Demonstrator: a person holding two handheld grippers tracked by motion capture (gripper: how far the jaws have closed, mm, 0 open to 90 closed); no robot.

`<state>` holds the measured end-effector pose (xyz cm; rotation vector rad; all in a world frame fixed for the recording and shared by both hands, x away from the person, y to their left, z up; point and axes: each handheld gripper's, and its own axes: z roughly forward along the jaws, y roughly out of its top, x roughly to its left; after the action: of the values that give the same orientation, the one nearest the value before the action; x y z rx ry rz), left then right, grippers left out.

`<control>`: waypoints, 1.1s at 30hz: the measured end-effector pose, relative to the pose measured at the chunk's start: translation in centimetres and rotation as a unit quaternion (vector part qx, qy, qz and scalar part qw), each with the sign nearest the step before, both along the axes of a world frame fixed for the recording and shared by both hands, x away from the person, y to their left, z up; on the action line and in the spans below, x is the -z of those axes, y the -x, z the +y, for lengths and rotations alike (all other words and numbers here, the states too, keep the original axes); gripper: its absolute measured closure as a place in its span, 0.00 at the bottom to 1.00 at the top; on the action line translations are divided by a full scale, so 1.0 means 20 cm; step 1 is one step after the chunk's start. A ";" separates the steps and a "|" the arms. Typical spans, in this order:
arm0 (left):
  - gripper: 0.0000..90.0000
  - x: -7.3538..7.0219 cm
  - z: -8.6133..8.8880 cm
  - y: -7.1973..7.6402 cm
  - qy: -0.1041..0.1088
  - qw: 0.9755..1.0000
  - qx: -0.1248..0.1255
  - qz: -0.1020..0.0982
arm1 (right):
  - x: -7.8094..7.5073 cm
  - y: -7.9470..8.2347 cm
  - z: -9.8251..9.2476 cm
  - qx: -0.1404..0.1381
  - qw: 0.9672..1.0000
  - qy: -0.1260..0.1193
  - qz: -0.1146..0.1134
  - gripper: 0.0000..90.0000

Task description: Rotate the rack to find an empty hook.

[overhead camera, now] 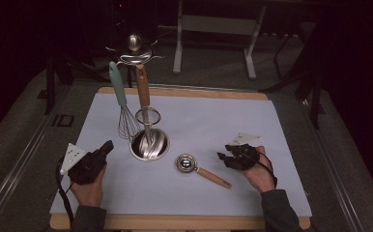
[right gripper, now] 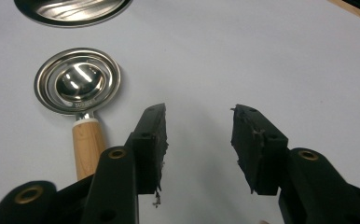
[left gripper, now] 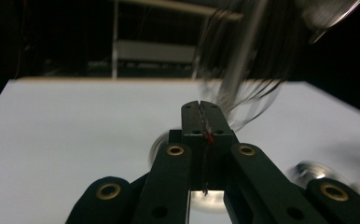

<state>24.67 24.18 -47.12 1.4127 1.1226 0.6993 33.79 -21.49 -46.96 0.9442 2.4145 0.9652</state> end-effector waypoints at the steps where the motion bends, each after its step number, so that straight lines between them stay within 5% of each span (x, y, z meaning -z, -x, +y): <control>1: 1.00 -0.05 -0.02 0.01 0.006 1.000 0.006 -0.014 | 0.00 0.00 -0.01 0.004 1.000 0.001 -0.002 0.60; 14: 1.00 -0.34 -0.09 0.00 0.036 0.994 0.026 -0.101 | 0.04 0.01 -0.04 0.013 1.000 0.008 0.009 0.63; 21: 1.00 -0.44 -0.09 -0.03 0.043 0.991 0.022 -0.126 | 0.05 0.00 -0.06 0.020 1.000 -0.001 0.014 0.63; 23: 1.00 -0.52 -0.09 -0.05 0.042 0.988 0.023 -0.149 | 0.06 0.00 -0.07 0.021 1.000 -0.003 0.016 0.64; 26: 1.00 -0.53 -0.10 -0.05 0.042 0.987 0.023 -0.153 | 0.06 0.00 -0.07 0.022 1.000 -0.004 0.018 0.65; 27: 1.00 -0.61 -0.11 -0.06 0.046 0.984 0.024 -0.171 | 0.07 0.00 -0.07 0.021 1.000 -0.004 0.022 0.66; 33: 1.00 -0.74 -0.12 -0.09 0.045 0.979 0.022 -0.200 | 0.07 0.00 -0.07 0.011 1.000 -0.004 0.023 0.71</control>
<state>26.37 21.87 -32.29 1.1526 0.7933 0.8459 33.84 -22.86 -48.43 1.0048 2.4348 0.9560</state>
